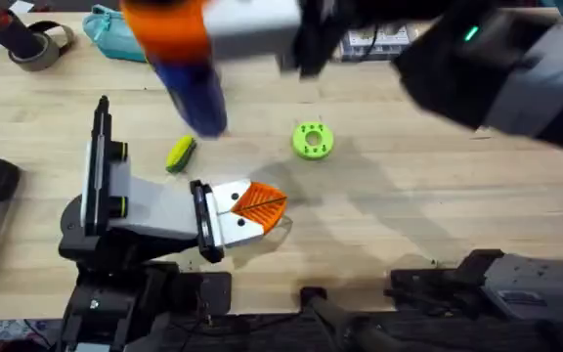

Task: Pick up the gripper from the table and insert it into the empty holder that is missing its gripper. Then pick up a screw, insert it into the mounting hole, and use the screwdriver to tighten it. Finally, clean up the table by picking up the vegetable and placing it into the bucket.

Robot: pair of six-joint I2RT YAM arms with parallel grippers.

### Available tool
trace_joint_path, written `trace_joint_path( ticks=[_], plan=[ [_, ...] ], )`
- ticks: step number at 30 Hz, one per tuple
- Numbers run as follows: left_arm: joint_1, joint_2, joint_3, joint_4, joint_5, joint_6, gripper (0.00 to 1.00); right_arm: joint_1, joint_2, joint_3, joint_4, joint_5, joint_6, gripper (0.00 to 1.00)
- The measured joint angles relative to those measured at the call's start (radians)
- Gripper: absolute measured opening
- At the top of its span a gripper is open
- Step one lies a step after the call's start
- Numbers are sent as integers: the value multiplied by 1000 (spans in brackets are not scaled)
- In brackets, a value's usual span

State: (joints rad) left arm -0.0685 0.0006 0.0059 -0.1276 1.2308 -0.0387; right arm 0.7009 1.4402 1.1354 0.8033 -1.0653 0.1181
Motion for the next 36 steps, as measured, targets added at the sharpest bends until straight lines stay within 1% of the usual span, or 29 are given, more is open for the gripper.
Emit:
trace_joint_path(
  ticks=[3,6,8,9,11,13,15,18,20,24,27,29,32,36],
  plan=[
    [0,0,0,0,0,0,15,-6,-3,65,-67,12,-43,47],
    [0,0,0,0,0,0,15,-3,-5,78,-105,14,-70,47],
    [0,0,0,0,0,0,15,-3,-5,79,-167,14,-87,47],
    [0,0,0,0,0,0,15,-15,-5,105,-364,25,-141,48],
    [0,0,0,0,0,0,15,-25,-4,160,-592,68,-215,48],
    [0,0,0,0,0,0,15,-31,-3,213,-767,128,-294,47],
    [0,0,0,0,0,0,15,-32,-3,287,-969,235,-400,47],
    [0,0,0,0,0,0,15,-32,-3,364,-1145,406,-531,48],
    [0,0,0,0,0,0,15,-34,-3,389,-1222,526,-606,48],
    [0,0,0,0,0,0,15,-46,2,394,-1378,775,-719,47],
    [0,0,0,0,0,0,15,-53,22,394,-1474,890,-759,47],
    [0,0,0,0,0,0,15,-55,40,395,-1531,917,-776,47],
    [0,0,0,0,1,0,15,-63,60,394,-1639,910,-788,47],
    [0,0,0,0,0,0,15,-96,85,394,-1690,881,-799,48]
  ],
)
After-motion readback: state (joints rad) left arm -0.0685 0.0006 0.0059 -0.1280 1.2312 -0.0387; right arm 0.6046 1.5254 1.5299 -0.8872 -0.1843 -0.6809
